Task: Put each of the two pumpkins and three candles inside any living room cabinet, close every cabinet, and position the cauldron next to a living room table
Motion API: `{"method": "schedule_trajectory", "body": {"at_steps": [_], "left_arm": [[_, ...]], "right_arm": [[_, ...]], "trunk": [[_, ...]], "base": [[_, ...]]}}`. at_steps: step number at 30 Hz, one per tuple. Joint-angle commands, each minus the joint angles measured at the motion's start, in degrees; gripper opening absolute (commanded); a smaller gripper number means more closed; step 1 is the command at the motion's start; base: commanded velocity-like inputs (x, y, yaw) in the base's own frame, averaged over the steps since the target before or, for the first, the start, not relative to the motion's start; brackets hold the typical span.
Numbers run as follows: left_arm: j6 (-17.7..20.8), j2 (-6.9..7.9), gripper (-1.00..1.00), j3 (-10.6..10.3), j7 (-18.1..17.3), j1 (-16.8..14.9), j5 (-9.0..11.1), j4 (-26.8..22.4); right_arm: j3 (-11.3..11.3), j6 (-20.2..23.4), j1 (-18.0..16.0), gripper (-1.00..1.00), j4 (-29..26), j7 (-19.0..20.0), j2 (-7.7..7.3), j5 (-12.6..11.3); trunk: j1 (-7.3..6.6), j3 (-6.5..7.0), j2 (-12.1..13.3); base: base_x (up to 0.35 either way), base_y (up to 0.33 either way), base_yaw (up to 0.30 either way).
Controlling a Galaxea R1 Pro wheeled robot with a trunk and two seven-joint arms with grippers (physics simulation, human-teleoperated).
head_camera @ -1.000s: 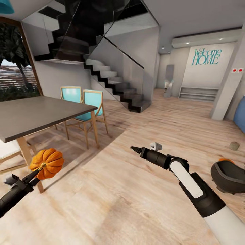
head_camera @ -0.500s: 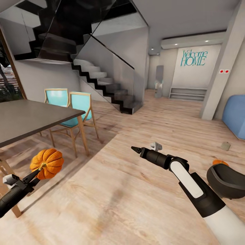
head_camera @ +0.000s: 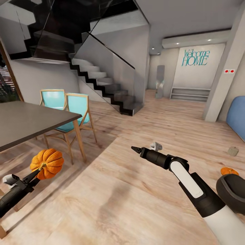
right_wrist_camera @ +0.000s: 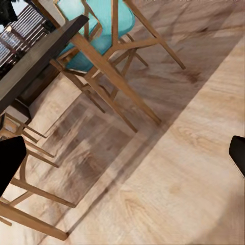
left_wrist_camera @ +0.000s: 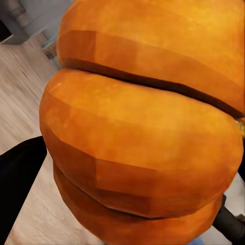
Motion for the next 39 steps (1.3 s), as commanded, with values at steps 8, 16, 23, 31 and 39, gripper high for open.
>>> {"method": "schedule_trajectory", "body": {"at_steps": [8, 16, 23, 31, 39], "left_arm": [[0.6, 0.01, -1.00, 0.0, -0.1, 0.0, 0.5, 0.0], [0.6, 0.01, -1.00, 0.0, -0.1, 0.0, 0.5, 0.0], [0.6, 0.01, -1.00, 0.0, -0.1, 0.0, 0.5, 0.0], [0.6, 0.01, -1.00, 0.0, -0.1, 0.0, 0.5, 0.0], [0.6, 0.01, -1.00, 0.0, -0.1, 0.0, 0.5, 0.0]], "right_arm": [[0.1, 0.1, -0.1, 1.00, -0.1, -0.6, -0.08, -0.6], [0.1, 0.1, -0.1, 1.00, -0.1, -0.6, -0.09, -0.6], [0.1, 0.1, -0.1, 1.00, -0.1, -0.6, -0.08, -0.6], [0.1, 0.1, -0.1, 1.00, -0.1, -0.6, -0.07, -0.6], [0.1, 0.1, -0.1, 1.00, -0.1, -0.6, -0.05, -0.6]], "trunk": [[0.02, 0.07, 0.0], [0.02, 0.43, 0.0], [0.02, 0.58, 0.0], [0.02, 0.59, 0.0], [0.02, 0.73, 0.0]], "base": [[0.337, 0.000, -0.088], [0.337, 0.000, -0.247], [0.337, 0.000, -0.112], [0.337, 0.000, -0.017], [0.337, 0.000, -0.175]]}}
